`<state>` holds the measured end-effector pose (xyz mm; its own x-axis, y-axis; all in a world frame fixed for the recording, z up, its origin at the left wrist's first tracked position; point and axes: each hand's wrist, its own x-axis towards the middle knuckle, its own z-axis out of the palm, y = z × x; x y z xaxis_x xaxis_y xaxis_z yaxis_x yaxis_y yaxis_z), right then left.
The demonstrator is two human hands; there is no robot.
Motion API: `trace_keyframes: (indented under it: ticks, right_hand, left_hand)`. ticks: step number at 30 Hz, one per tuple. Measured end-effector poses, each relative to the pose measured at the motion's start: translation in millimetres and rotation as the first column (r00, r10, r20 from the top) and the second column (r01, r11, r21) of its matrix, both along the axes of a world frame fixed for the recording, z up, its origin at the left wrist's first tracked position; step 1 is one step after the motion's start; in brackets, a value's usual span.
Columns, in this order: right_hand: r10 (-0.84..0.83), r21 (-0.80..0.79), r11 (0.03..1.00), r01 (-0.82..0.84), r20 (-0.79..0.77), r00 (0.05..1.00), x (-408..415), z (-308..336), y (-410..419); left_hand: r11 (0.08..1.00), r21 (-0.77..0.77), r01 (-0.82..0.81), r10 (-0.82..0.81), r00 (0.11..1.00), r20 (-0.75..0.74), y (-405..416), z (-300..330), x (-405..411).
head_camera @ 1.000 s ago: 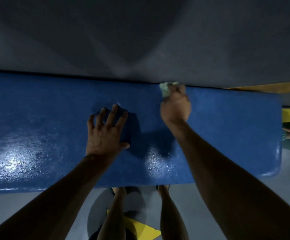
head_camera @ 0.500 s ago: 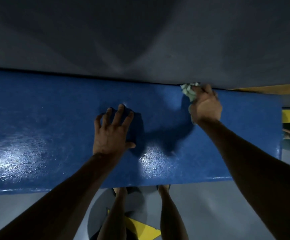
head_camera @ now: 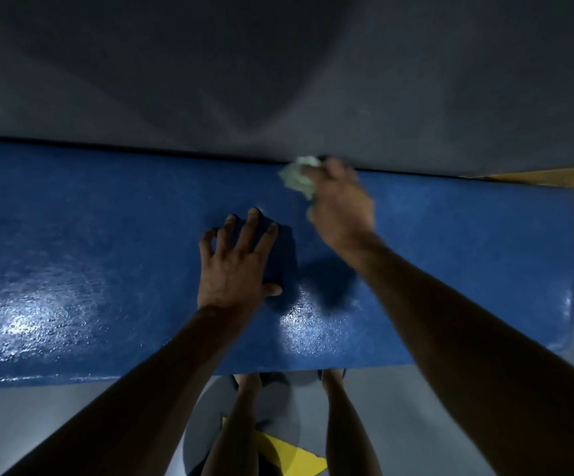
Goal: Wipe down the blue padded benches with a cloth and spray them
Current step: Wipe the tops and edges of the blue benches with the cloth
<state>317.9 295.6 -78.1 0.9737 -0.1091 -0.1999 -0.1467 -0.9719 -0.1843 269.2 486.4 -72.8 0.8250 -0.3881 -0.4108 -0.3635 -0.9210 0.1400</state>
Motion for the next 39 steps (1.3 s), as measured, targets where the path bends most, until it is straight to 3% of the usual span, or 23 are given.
trace_keyframes:
  ticks: [4,8,14,17,19,24,28,34,37,39]
  right_hand:
    - [-0.241,-0.103,0.966,0.239,-0.006,0.970,-26,5,-77]
    - [-0.385,-0.083,0.919,0.385,0.015,0.923,-19,-2,-36]
    - [-0.070,0.142,0.987,0.072,-0.018,0.997,2,2,76]
    - [0.109,0.152,0.982,-0.113,0.030,0.994,-4,6,58]
    - [0.146,0.124,0.981,-0.147,0.018,0.989,-17,3,17]
    - [-0.263,0.055,0.964,0.261,0.030,0.964,-71,6,-86]
    - [-0.485,0.129,0.870,0.476,0.052,0.873,-78,-2,-57]
    - [-0.108,0.322,0.939,0.121,-0.057,0.992,-80,3,53]
    - [0.039,0.321,0.947,-0.013,-0.075,0.996,-86,7,17]
    - [-0.031,0.284,0.958,0.043,-0.046,0.998,-95,7,-28]
  left_hand:
    - [1.000,-0.001,0.002,-0.002,1.000,-0.019,-1,0,-1]
    - [1.000,0.000,-0.013,0.013,0.999,-0.035,-4,-2,-1]
    - [1.000,-0.003,-0.020,0.020,1.000,-0.016,-4,1,-4]
    - [1.000,-0.002,-0.027,0.027,1.000,-0.010,-4,0,-4]
    - [1.000,0.007,-0.020,0.020,1.000,-0.002,-4,-3,-3]
    - [0.999,0.017,-0.033,0.033,0.999,0.004,-6,-5,-5]
    - [0.999,0.022,-0.047,0.047,0.999,0.013,-8,-4,-6]
    - [0.998,0.019,-0.059,0.058,0.998,0.026,-11,0,-9]
    - [0.998,0.004,-0.063,0.063,0.998,0.019,-12,2,-10]
    - [0.998,0.016,-0.058,0.058,0.998,0.013,-13,3,-10]
